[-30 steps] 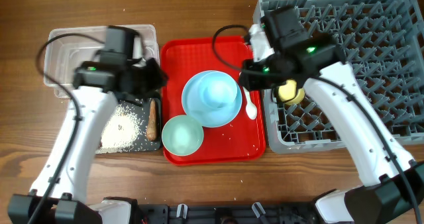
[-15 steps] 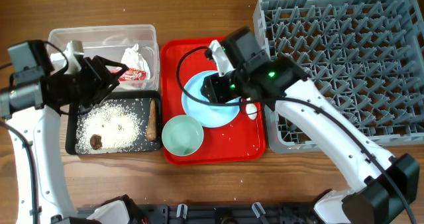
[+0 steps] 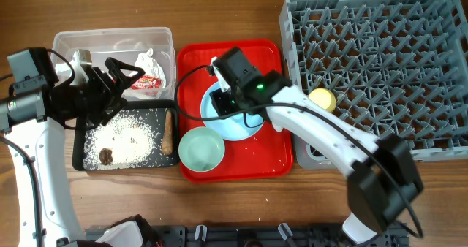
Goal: Sort waste into correct bins and load items into the dishwasher rack
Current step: 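Carry the blue bowl right and set it in the rack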
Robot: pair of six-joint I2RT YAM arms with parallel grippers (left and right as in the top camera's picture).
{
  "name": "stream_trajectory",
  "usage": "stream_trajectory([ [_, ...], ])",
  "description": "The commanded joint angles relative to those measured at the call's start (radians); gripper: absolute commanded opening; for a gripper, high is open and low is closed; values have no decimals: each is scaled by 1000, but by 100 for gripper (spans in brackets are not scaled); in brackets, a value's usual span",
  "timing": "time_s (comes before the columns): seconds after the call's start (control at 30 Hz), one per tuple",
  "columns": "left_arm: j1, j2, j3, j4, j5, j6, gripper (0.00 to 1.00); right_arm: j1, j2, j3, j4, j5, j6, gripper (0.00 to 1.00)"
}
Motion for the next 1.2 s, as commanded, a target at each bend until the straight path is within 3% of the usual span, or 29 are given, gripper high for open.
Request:
stream_trajectory([
  [0.0, 6, -14, 10, 2, -10, 13, 100, 5, 72, -12, 32, 31, 19, 45],
  [0.27, 6, -14, 10, 2, -10, 13, 100, 5, 164, -12, 56, 32, 18, 41],
  [0.57, 6, -14, 10, 2, -10, 13, 100, 2, 174, -11, 55, 31, 19, 5],
  [0.8, 6, -14, 10, 2, -10, 13, 100, 2, 136, 14, 45, 14, 18, 4],
  [1.17, 6, -14, 10, 2, -10, 13, 100, -121, -192, 43, 0, -273, -38, 4],
])
